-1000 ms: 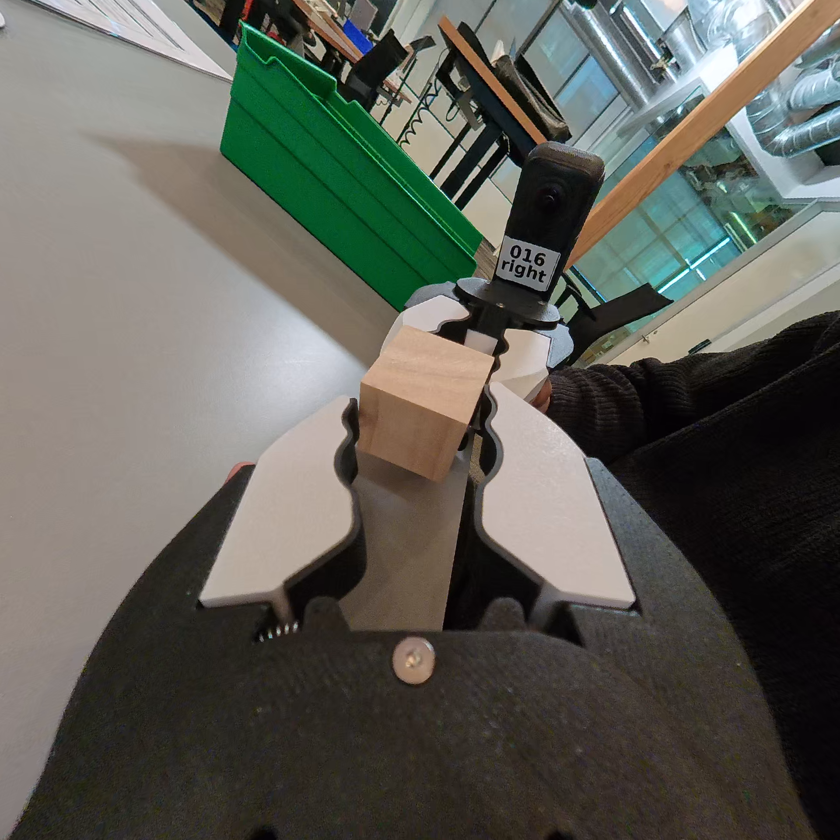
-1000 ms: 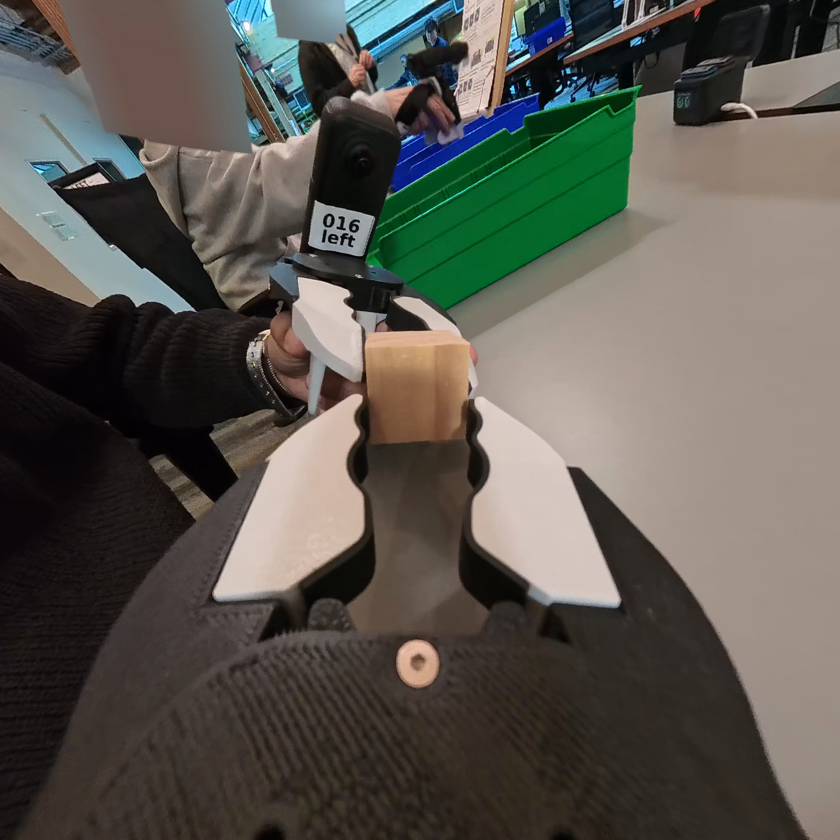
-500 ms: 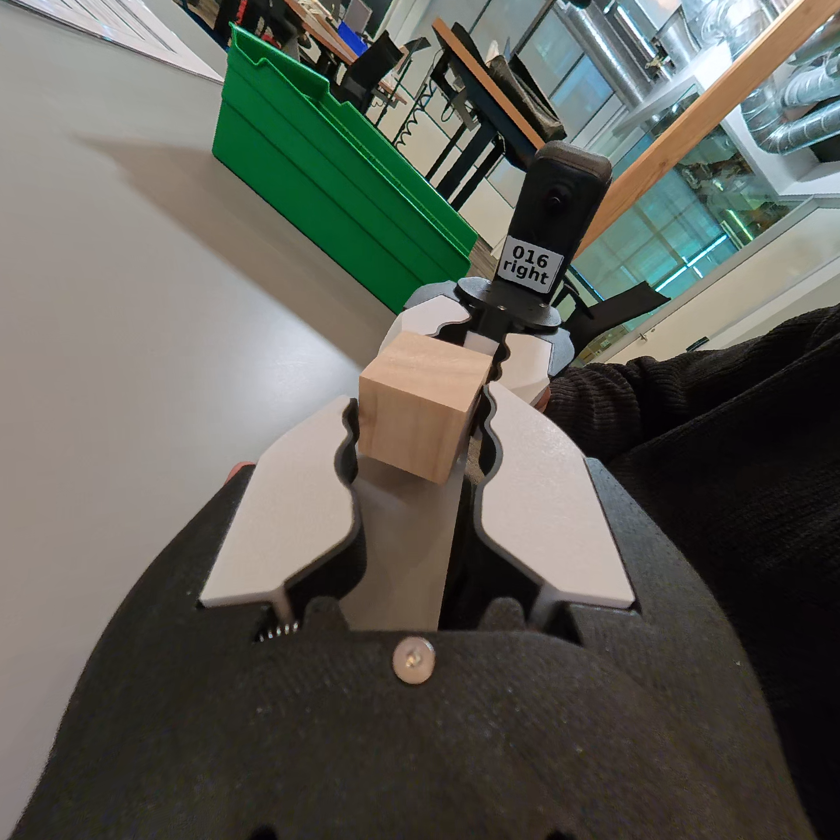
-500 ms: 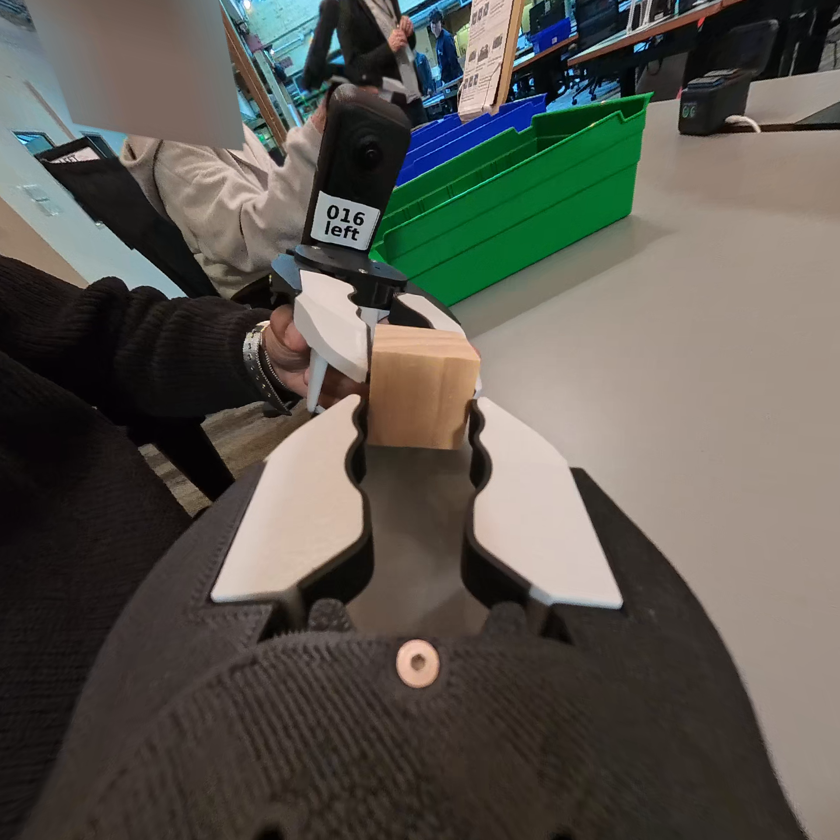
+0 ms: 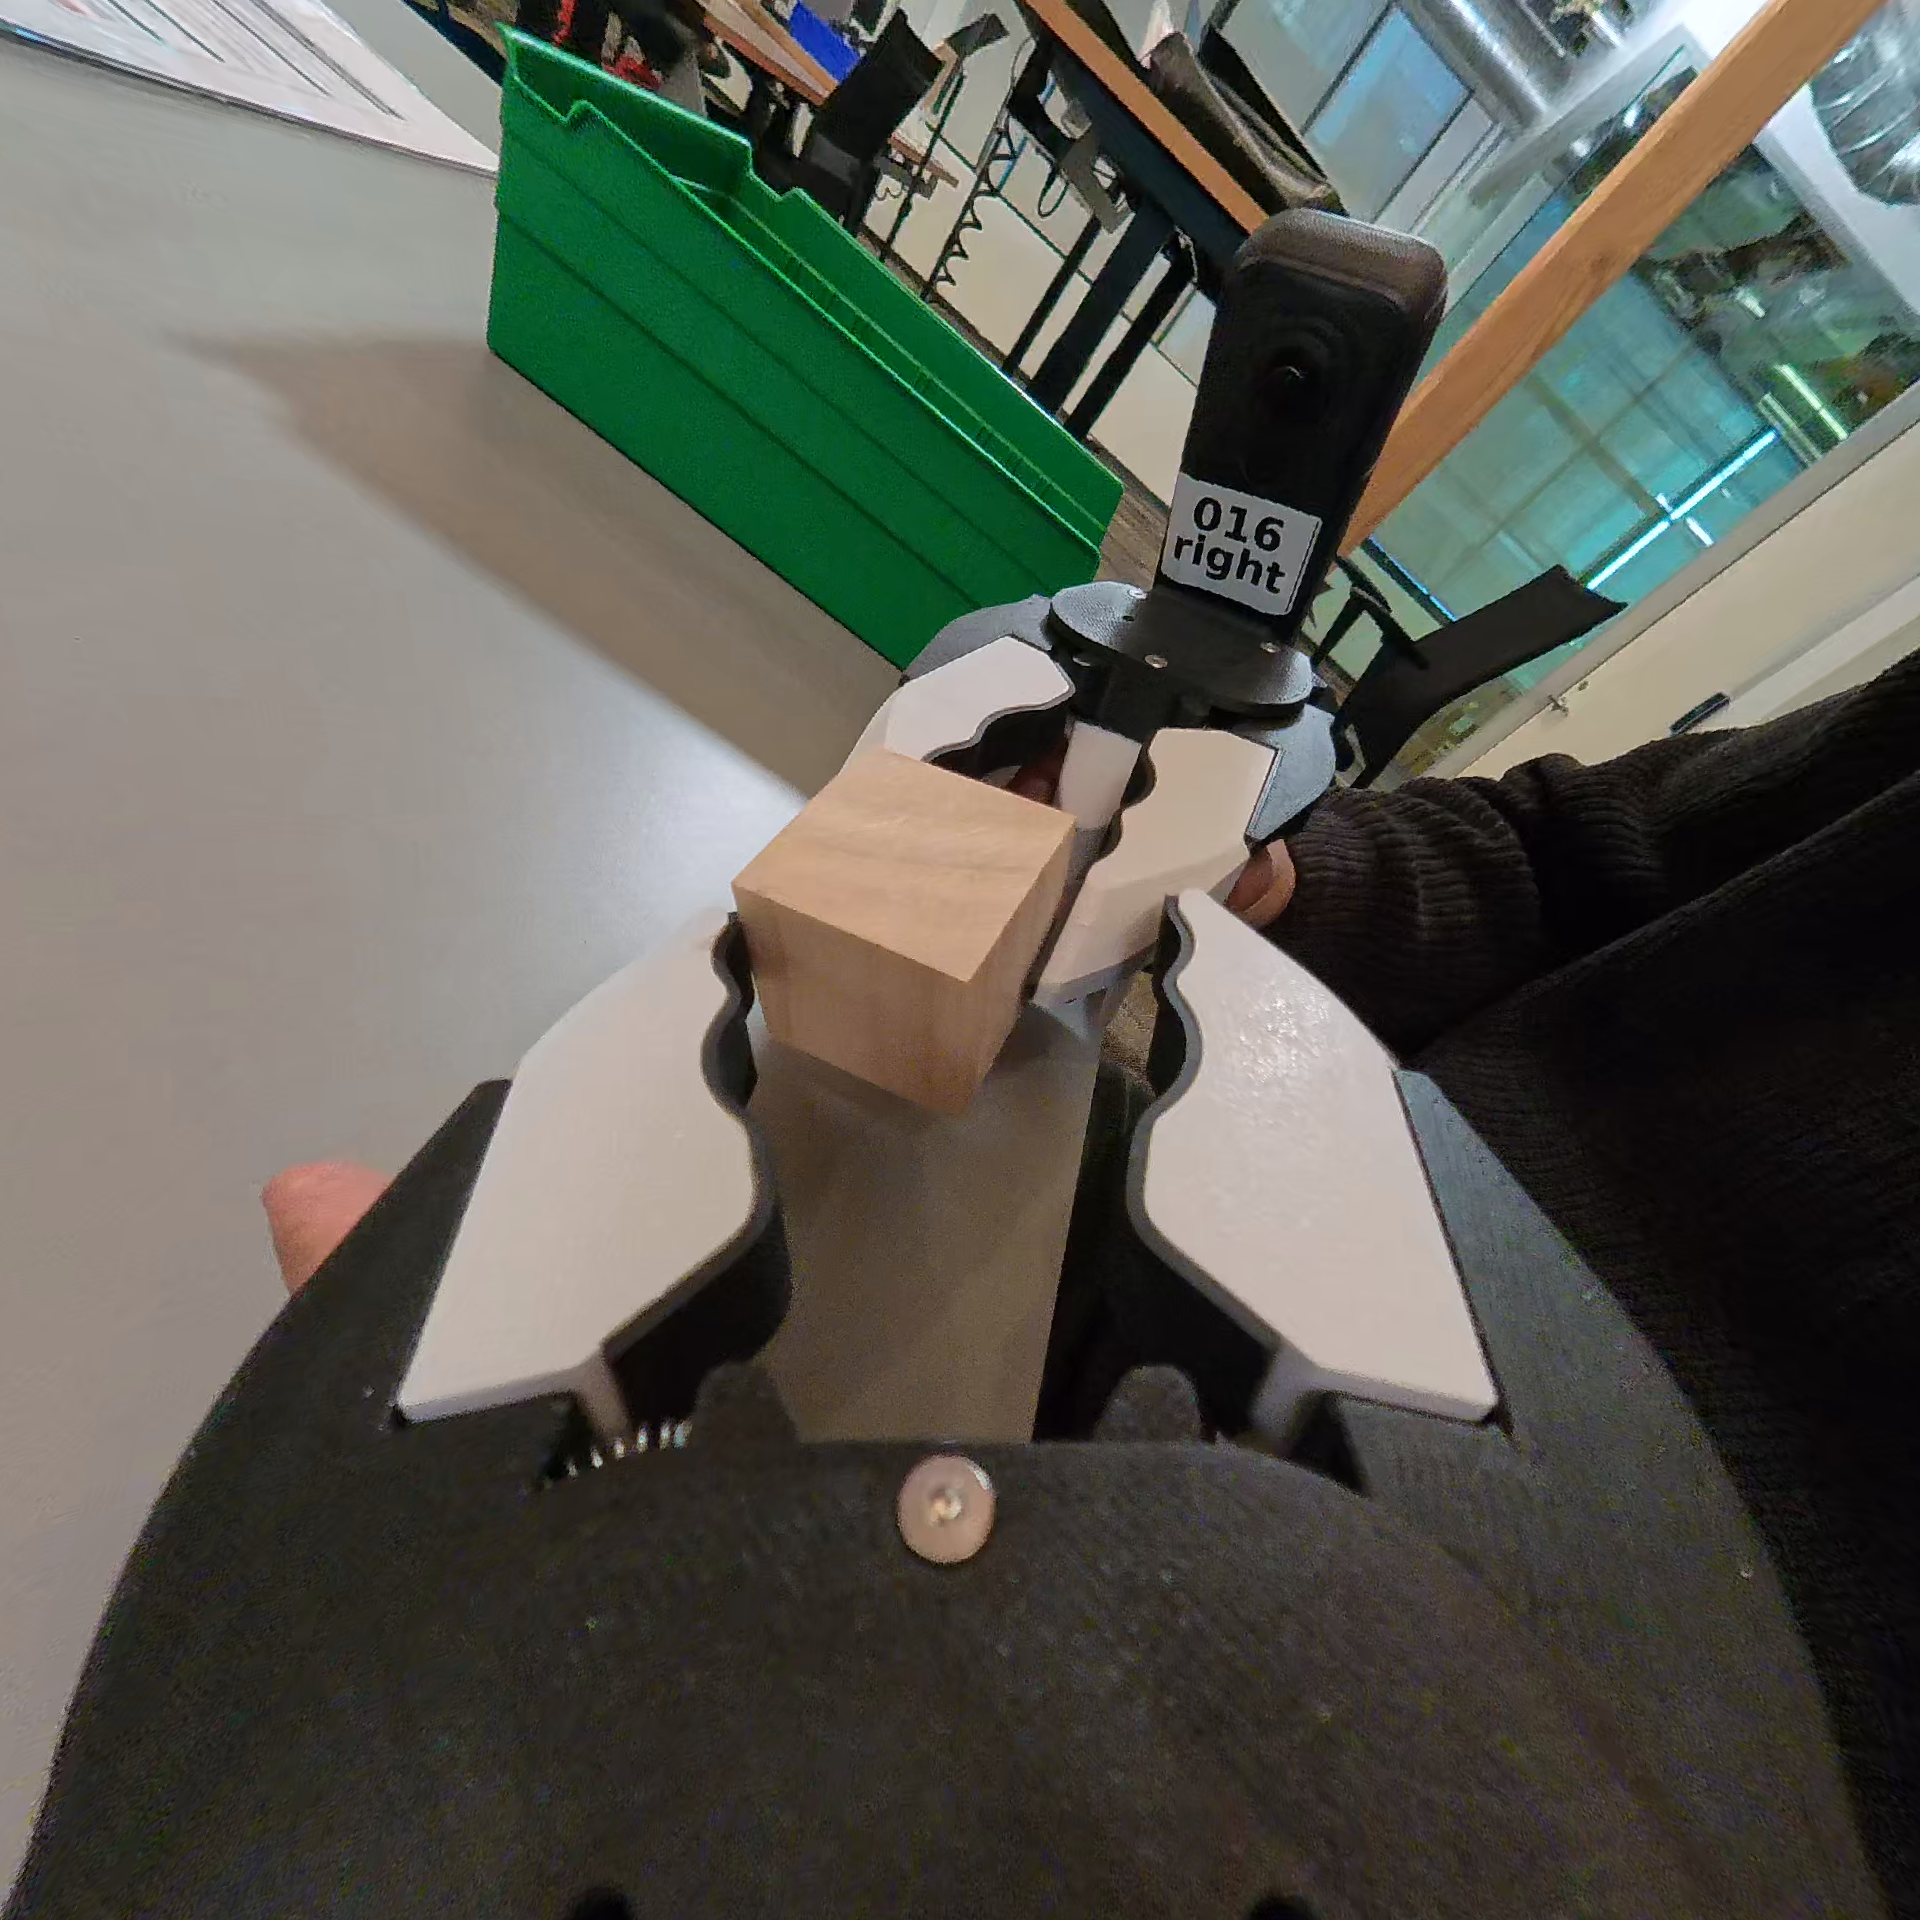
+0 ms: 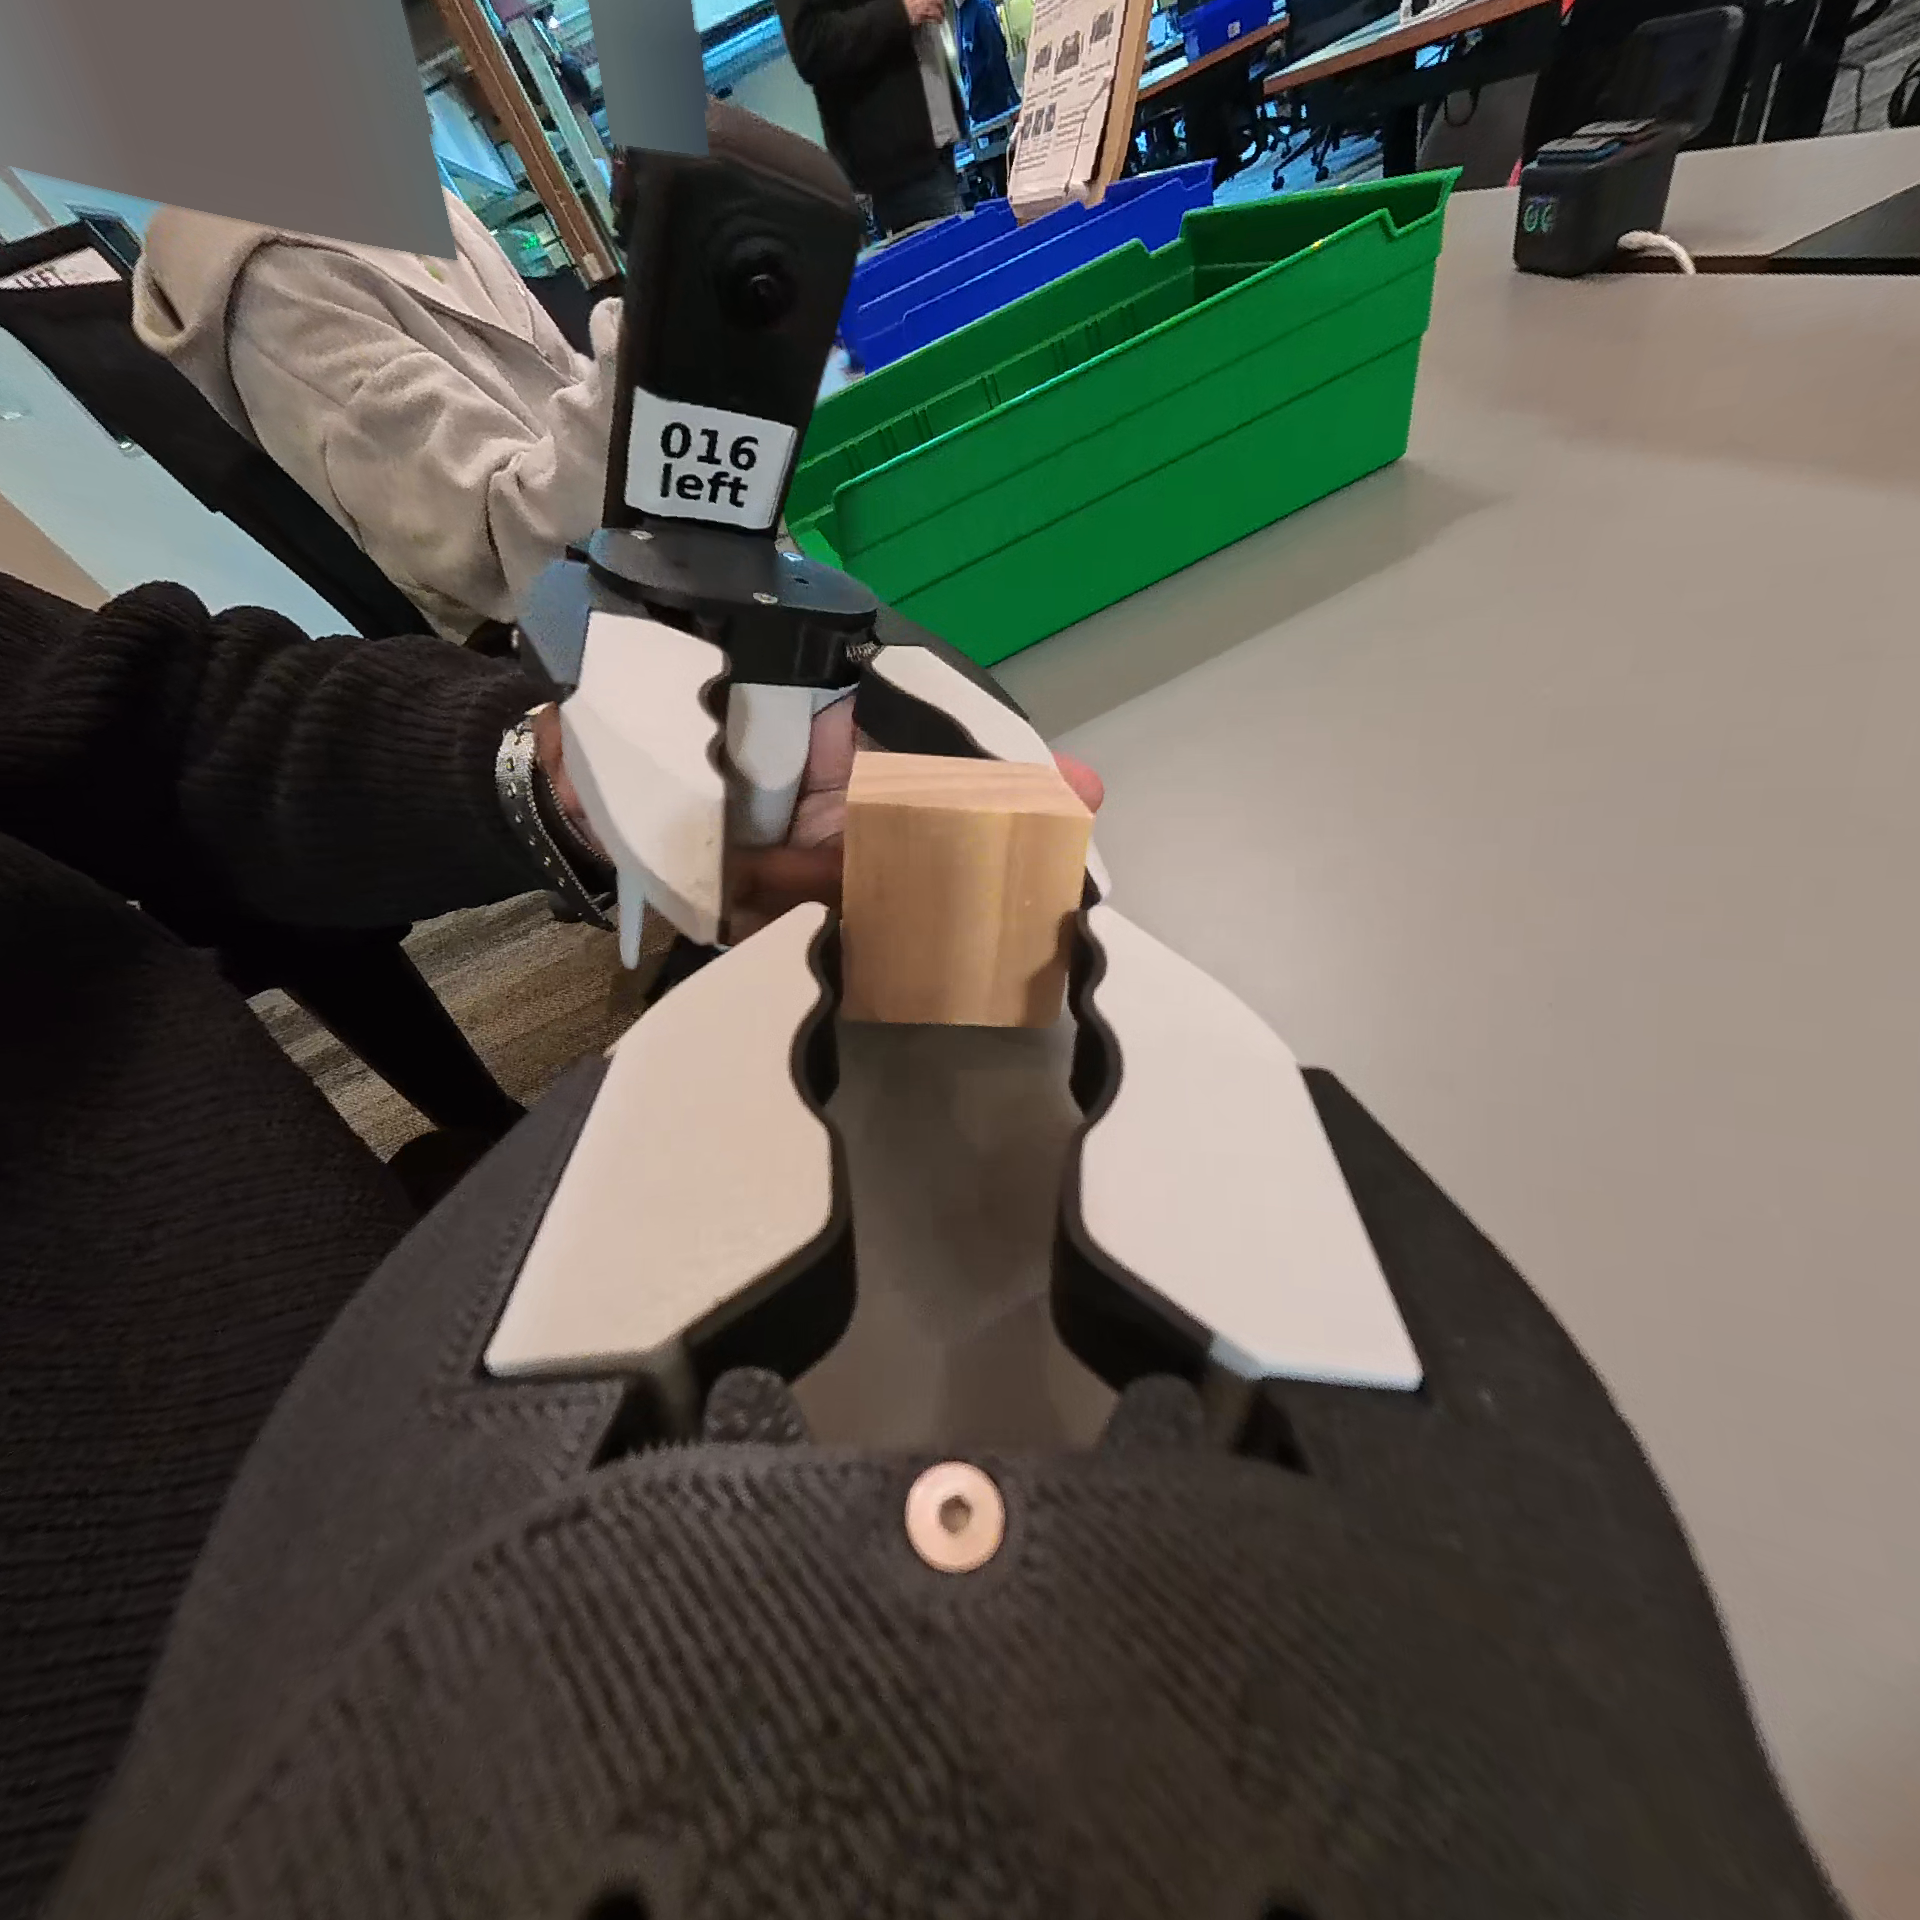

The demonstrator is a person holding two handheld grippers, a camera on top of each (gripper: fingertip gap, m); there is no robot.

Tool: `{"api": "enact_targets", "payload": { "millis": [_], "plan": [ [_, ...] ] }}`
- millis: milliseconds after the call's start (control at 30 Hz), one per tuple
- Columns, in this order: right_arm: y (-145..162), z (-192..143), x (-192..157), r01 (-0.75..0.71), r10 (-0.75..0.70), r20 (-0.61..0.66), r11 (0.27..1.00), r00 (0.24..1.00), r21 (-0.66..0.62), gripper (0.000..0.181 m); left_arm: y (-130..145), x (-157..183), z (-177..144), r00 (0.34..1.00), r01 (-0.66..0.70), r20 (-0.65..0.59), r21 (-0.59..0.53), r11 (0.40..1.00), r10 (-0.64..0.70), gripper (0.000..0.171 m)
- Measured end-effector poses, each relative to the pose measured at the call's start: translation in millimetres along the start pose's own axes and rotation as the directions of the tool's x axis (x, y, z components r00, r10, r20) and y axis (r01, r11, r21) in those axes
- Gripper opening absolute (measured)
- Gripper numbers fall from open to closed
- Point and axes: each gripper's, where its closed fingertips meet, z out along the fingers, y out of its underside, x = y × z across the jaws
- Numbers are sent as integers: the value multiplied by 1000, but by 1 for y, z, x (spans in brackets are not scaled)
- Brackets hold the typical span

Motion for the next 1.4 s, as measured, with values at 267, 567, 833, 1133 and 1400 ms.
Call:
{"api": "enact_targets", "payload": {
  "millis": [267,567,833,1133,1400],
  "plan": [
    [-1,-2,5,-35,35,-4,999,999,10,42,-11,-12,-6,998,25,54,69,997,-29,82],
    [-4,-4,9,-49,49,-19,998,999,30,42,-16,-17,-10,996,47,73,105,993,-55,82],
    [-44,-30,17,58,-45,-111,991,993,117,43,-25,-20,-16,994,37,94,163,986,-53,83],
    [-116,-154,80,271,-182,-492,956,852,116,43,-20,-19,-11,994,75,62,145,987,-85,82],
    [-81,-264,168,169,-274,-646,960,712,-221,43,-21,-24,-8,994,51,92,160,986,-66,78]
  ]
}}
